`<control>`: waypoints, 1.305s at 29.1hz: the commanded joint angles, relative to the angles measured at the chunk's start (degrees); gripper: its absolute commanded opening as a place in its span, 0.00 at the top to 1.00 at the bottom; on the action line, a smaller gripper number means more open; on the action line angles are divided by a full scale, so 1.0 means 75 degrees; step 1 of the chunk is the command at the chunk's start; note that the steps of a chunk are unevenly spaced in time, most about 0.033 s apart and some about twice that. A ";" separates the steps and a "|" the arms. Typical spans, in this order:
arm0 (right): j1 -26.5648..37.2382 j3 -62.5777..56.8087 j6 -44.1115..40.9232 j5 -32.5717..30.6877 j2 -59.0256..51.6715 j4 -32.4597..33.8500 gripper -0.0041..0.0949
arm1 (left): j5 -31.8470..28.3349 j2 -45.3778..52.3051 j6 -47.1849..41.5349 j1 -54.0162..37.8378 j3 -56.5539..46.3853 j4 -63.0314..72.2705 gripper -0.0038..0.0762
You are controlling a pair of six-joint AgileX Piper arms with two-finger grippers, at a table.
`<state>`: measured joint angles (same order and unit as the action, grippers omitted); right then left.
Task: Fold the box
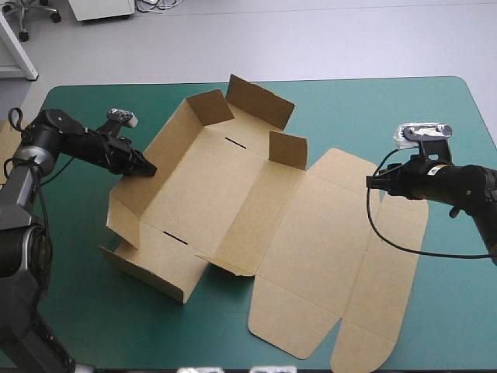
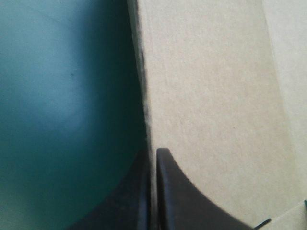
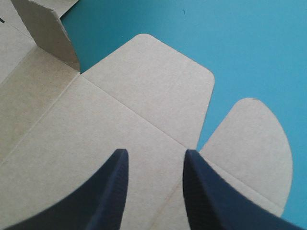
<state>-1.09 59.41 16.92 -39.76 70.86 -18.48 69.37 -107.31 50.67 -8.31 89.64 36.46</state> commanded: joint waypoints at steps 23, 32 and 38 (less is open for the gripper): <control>-0.0027 0.0261 0.0091 0.0066 -0.0165 -0.0376 0.59 | 0.0419 -0.0819 0.4509 0.1835 0.4664 -0.2011 0.94; -0.0027 0.0261 0.0091 0.0320 -0.0165 -0.0239 0.59 | 0.0435 -0.0668 0.3695 0.2993 0.4707 -0.2988 0.97; -0.0027 0.0489 -0.0216 0.0516 -0.0238 0.0509 0.59 | 0.0379 -0.0044 0.2497 0.3911 0.4693 -0.3913 0.97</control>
<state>-1.14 60.02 16.43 -39.20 70.86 -16.38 71.80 -113.51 73.54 18.69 123.15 8.56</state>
